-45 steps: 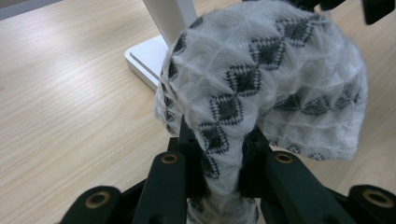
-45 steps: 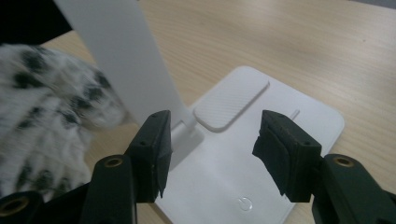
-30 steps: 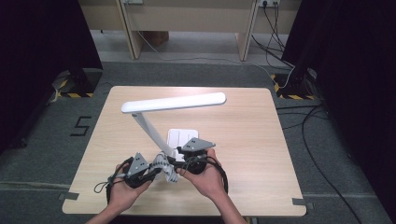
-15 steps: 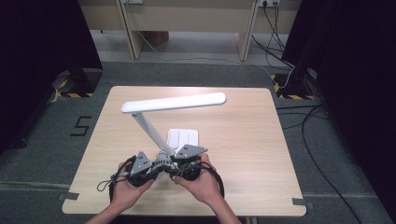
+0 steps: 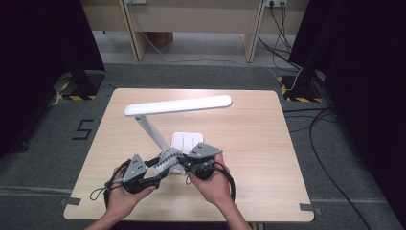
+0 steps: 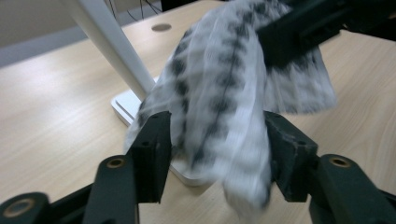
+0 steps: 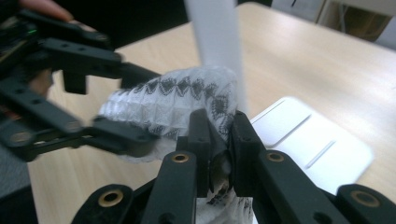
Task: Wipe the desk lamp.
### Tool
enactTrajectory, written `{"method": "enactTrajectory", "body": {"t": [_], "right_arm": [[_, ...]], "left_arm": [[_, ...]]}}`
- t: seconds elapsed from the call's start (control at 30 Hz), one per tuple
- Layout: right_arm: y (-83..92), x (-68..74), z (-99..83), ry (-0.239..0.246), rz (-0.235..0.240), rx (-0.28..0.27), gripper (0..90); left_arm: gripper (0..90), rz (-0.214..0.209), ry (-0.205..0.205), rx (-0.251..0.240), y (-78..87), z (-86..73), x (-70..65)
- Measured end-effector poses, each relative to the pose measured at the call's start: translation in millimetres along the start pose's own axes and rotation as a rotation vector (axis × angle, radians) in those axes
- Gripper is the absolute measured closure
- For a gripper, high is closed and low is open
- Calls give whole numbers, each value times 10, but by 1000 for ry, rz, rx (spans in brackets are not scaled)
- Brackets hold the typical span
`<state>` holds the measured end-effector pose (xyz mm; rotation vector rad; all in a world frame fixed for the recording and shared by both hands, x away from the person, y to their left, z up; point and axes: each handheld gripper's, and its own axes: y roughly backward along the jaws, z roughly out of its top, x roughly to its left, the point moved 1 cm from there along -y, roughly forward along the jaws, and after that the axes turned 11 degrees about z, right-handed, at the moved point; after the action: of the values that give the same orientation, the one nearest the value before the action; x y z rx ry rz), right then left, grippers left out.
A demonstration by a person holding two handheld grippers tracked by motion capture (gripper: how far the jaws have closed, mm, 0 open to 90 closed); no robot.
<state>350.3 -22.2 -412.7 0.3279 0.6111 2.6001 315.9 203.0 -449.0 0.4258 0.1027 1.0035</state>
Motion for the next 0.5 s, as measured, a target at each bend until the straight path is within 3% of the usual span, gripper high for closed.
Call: {"method": "enactTrajectory", "body": {"t": [0.2, 0.23, 0.3, 0.5], "right_arm": [[133, -27, 146, 33, -54, -69, 823], [172, -37, 209, 41, -71, -104, 824], [210, -33, 274, 42, -87, -136, 823], [265, -22, 437, 61, -129, -220, 822]], "left_arm": [[396, 19, 6, -5, 97, -67, 61], [397, 21, 6, 6, 96, -97, 77], [404, 28, 28, 44, 56, -200, 111], [452, 22, 19, 98, -141, -310, 123]]}}
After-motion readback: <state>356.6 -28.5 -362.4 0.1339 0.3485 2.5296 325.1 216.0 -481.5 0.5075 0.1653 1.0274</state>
